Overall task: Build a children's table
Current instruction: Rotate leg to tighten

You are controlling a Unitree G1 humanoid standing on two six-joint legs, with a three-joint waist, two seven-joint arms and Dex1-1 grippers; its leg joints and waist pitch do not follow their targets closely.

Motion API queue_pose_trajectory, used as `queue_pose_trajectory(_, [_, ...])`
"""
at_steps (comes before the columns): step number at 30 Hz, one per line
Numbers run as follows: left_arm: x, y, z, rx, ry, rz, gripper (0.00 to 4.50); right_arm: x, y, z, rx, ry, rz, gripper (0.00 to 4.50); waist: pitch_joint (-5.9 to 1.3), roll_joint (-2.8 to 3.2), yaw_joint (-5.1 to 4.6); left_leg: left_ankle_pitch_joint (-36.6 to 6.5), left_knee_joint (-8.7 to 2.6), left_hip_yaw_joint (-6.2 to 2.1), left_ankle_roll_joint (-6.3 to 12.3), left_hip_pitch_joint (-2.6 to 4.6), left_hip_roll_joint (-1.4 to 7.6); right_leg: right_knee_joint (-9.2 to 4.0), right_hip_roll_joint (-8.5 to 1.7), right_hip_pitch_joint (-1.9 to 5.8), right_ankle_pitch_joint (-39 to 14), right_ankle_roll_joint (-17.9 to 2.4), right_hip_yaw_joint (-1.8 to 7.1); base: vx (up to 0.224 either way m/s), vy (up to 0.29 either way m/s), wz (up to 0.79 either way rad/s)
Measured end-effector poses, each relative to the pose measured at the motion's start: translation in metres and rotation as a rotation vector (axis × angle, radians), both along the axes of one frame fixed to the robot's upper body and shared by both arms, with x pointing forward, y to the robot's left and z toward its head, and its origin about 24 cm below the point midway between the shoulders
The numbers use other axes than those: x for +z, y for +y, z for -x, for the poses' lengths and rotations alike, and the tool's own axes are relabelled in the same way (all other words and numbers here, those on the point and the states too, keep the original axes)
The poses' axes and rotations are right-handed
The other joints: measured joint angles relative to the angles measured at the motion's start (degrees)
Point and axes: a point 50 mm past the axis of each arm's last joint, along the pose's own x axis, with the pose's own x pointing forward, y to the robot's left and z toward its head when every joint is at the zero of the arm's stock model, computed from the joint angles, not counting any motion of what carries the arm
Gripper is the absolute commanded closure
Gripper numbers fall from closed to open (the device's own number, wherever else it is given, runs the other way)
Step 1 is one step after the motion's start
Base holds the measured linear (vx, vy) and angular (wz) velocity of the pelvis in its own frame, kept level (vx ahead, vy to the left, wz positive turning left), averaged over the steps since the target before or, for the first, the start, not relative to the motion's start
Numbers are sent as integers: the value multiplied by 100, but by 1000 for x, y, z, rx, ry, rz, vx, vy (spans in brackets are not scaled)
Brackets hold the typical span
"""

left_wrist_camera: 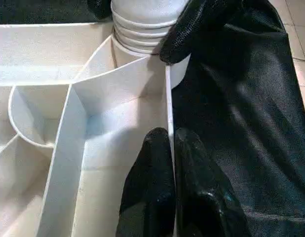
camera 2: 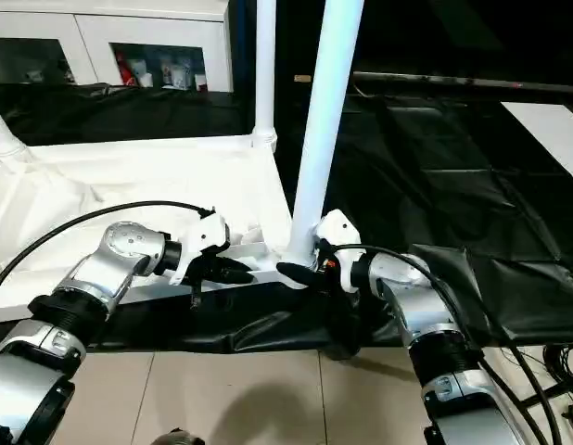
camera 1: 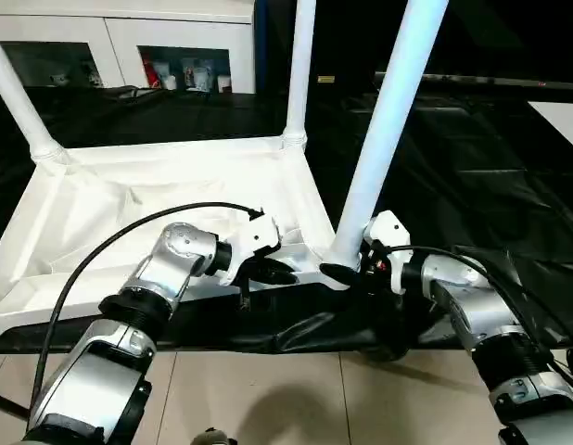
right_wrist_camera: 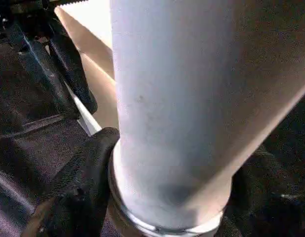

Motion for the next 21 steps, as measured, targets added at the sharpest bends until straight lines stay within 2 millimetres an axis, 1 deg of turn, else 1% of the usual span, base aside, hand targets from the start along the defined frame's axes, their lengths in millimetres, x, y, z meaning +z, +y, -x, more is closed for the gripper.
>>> queue_pose_trajectory(6, [0,2,0,5,3,-4,450,-1,-1,0,-1,4,-13,174,0,0,0,0,0,0,0,1,0,0,0,0,0,0,0,0,0,0])
queue_pose_trajectory(8, [0,2,0,11,2,-5,450,-2,0,0,-14,6,-21,174,-1,-1,-1,0,0,0,0,2,0,0,0,1,0,0,1,0,0,0])
queue_pose_trajectory(9, [-1,1,-1,26,-5,-4,450,-4,2,-2,-48,8,-36,174,-5,-6,-6,0,0,0,0,5,0,1,0,4,1,-1,0,0,0,0])
queue_pose_trajectory(14, [-6,-13,-12,192,-42,-7,450,-13,10,-15,-342,12,-99,175,-12,-15,-58,0,0,-1,-3,18,-3,-2,-3,15,6,-5,2,0,0,0])
queue_pose_trajectory(15, [-7,-23,-15,238,-48,-7,450,-16,14,-19,-450,11,-111,175,-15,-19,-63,0,1,-1,-3,25,-3,-6,-3,25,-1,6,2,0,0,0])
queue_pose_trajectory(17, [-9,-35,-18,301,-49,-9,450,-17,19,-25,-589,12,-113,175,-17,-16,-86,0,1,-1,-3,33,-9,-17,-7,36,-4,11,5,0,0,0])
queue_pose_trajectory(18, [-9,-40,-19,328,-50,-12,450,-18,19,-27,-644,15,-106,175,-18,-14,-101,0,-1,-2,-3,40,-11,-33,-9,51,-5,13,2,0,0,0])
queue_pose_trajectory(21, [-12,-55,-19,361,-56,-3,450,-19,26,-30,-732,14,-88,175,-23,-4,-133,0,-18,-2,-2,76,-14,-80,-10,91,-7,16,-1,0,0,0])
